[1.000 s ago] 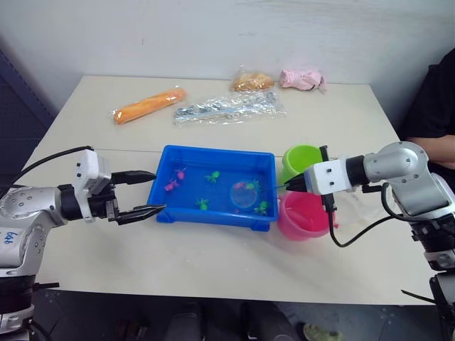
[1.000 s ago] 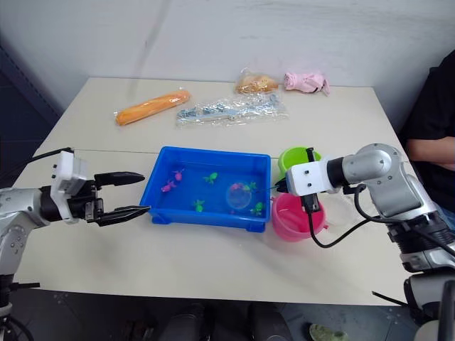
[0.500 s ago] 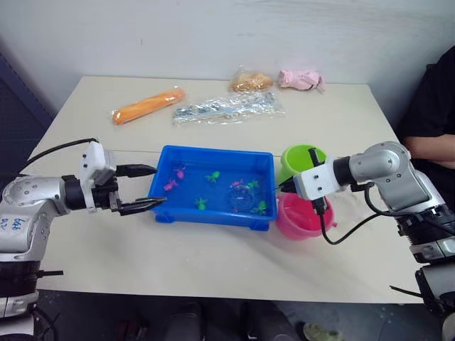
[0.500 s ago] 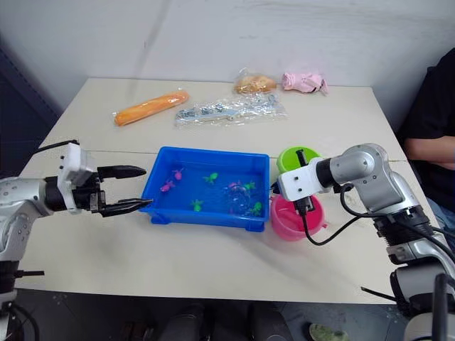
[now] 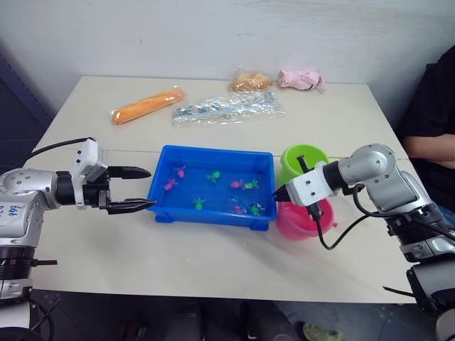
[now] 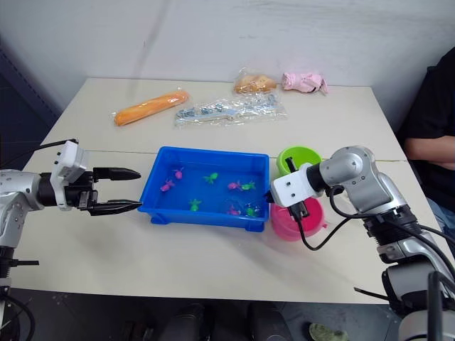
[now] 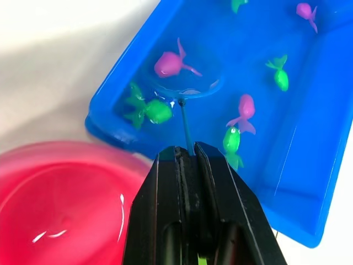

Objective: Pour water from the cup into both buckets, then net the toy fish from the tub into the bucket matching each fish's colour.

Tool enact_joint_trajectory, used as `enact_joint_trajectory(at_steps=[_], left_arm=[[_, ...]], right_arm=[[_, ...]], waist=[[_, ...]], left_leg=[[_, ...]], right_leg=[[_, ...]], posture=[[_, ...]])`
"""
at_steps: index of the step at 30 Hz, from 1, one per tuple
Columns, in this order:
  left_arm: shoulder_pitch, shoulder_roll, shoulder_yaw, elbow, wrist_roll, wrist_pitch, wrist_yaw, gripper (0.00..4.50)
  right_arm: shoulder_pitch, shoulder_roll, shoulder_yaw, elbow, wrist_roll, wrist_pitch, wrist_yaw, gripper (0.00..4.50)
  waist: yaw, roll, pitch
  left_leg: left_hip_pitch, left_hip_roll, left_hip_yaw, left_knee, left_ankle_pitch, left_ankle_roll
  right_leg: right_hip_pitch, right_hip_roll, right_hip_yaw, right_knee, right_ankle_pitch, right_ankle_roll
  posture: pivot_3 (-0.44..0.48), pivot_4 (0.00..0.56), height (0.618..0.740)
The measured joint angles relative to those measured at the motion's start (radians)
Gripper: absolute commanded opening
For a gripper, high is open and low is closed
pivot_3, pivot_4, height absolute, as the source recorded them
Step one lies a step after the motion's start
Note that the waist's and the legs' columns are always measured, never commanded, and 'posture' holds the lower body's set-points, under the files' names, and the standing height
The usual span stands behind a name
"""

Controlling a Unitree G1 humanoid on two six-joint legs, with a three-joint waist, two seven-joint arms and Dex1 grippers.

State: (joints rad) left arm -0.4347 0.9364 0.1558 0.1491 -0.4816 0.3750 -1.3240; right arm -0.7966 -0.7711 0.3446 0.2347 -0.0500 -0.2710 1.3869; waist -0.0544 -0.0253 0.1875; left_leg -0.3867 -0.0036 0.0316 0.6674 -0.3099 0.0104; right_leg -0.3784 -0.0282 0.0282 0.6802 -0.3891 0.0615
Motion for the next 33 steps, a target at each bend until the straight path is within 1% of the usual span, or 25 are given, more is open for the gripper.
enact_joint_trajectory(at_steps=[8,17,24,28,30,33], left_arm=[[0.009,0.0,0.012,0.015,0.0,-0.007,0.0,4.36],[0.021,0.002,0.032,0.015,-0.001,-0.007,0.007,4.36],[0.021,-0.001,0.033,0.015,-0.001,-0.014,0.016,4.36],[0.019,-0.022,0.033,0.014,-0.003,-0.016,0.024,4.36],[0.012,-0.054,0.033,-0.016,-0.02,-0.005,0.044,4.36],[0.01,-0.075,0.034,-0.058,-0.037,0.012,0.057,4.36]], right_arm=[[-0.001,0.022,-0.009,0.0,0.043,0.086,-0.002,0.0],[-0.023,0.021,-0.067,0.006,0.106,0.19,0.019,0.0],[-0.025,-0.005,-0.118,0.007,0.153,0.242,0.04,0.0],[-0.023,-0.014,-0.139,0.004,0.176,0.276,0.039,0.0],[0.023,-0.051,-0.196,-0.033,0.22,0.344,0.034,0.0],[0.087,-0.076,-0.247,-0.09,0.27,0.421,0.023,0.0]], waist=[[-0.001,0.0,0.0],[0.0,0.0,0.0],[-0.001,0.0,0.0],[0.0,0.0,0.0],[0.003,0.0,0.0],[0.01,0.0,0.0]], left_leg=[[0.0,0.0,0.0,0.0,0.0,0.0],[0.0,0.0,0.0,0.0,0.0,0.0],[0.0,0.0,0.0,0.0,0.0,0.0],[0.0,0.0,0.0,0.0,0.0,0.0],[-0.001,0.0,0.0,-0.001,0.0,0.0],[-0.001,0.0,0.0,0.0,0.0,0.0]], right_leg=[[0.0,0.0,0.0,0.0,0.0,0.0],[0.0,0.0,0.0,0.0,0.0,0.0],[0.0,0.0,0.0,0.0,0.0,0.0],[0.0,0.0,0.0,0.0,0.0,0.0],[0.0,0.0,0.0,0.001,0.0,0.0],[0.0,0.0,-0.001,0.0,0.0,0.0]], posture=[[0.0,0.15,0.74],[0.0,0.15,0.74],[0.0,0.15,0.74],[0.0,0.15,0.74],[0.0,0.15,0.74],[0.0,0.15,0.74]])
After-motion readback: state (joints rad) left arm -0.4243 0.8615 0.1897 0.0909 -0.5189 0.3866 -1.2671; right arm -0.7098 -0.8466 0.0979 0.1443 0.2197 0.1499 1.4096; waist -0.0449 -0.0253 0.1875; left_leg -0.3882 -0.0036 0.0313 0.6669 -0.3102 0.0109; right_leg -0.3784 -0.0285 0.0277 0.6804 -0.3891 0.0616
